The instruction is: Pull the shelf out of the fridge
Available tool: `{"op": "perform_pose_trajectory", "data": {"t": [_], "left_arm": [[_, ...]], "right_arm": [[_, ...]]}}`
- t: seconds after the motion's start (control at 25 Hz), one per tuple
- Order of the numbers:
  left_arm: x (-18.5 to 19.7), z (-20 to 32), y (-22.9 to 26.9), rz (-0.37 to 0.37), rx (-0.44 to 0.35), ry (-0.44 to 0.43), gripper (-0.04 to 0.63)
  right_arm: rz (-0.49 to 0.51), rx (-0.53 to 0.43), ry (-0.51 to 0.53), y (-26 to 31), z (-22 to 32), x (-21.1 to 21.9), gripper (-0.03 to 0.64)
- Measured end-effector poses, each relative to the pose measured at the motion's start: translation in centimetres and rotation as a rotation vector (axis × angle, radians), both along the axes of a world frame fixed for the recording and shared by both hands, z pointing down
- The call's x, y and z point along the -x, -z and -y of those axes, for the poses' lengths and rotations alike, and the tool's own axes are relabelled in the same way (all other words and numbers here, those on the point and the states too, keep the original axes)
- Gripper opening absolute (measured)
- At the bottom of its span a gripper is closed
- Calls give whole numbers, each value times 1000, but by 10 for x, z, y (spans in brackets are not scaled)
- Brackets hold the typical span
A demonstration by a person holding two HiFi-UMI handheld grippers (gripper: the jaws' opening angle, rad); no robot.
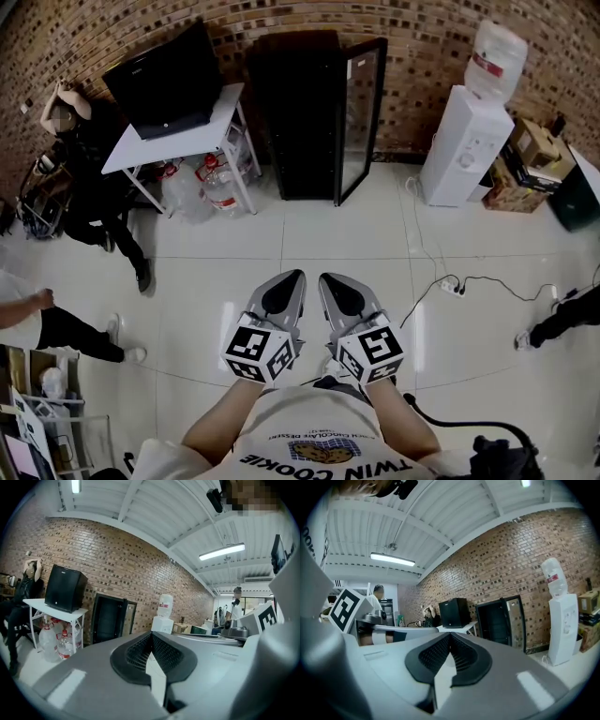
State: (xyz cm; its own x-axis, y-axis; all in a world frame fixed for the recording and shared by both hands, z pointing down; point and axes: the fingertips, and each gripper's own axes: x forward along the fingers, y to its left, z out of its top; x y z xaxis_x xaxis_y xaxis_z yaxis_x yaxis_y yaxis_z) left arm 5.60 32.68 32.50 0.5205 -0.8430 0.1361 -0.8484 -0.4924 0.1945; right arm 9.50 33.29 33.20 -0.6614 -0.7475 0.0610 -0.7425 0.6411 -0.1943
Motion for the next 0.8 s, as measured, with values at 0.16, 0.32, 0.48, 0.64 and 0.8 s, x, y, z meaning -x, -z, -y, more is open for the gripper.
{"op": "perform_pose_trajectory", "data": {"t": [0.16, 0.32, 0.48, 0.64, 0.8], "left_arm": [[-11, 26, -3, 3, 7, -12, -15], [-22, 46, -9, 14, 17, -22, -15], [-26, 72, -14, 2, 13, -17, -15], [-16, 105, -23, -11, 15, -12, -15], [1, 152, -34, -42, 27, -5, -15]], "right_arm": [[8, -5, -25, -3, 26, -14, -5], [9, -9, -41, -5, 44, -26, -5], [-3, 5, -37, -13, 66, -28, -5], [-19, 11, -23, -20, 100, -18, -5], [-46, 13, -19, -27, 151, -1, -5]]}}
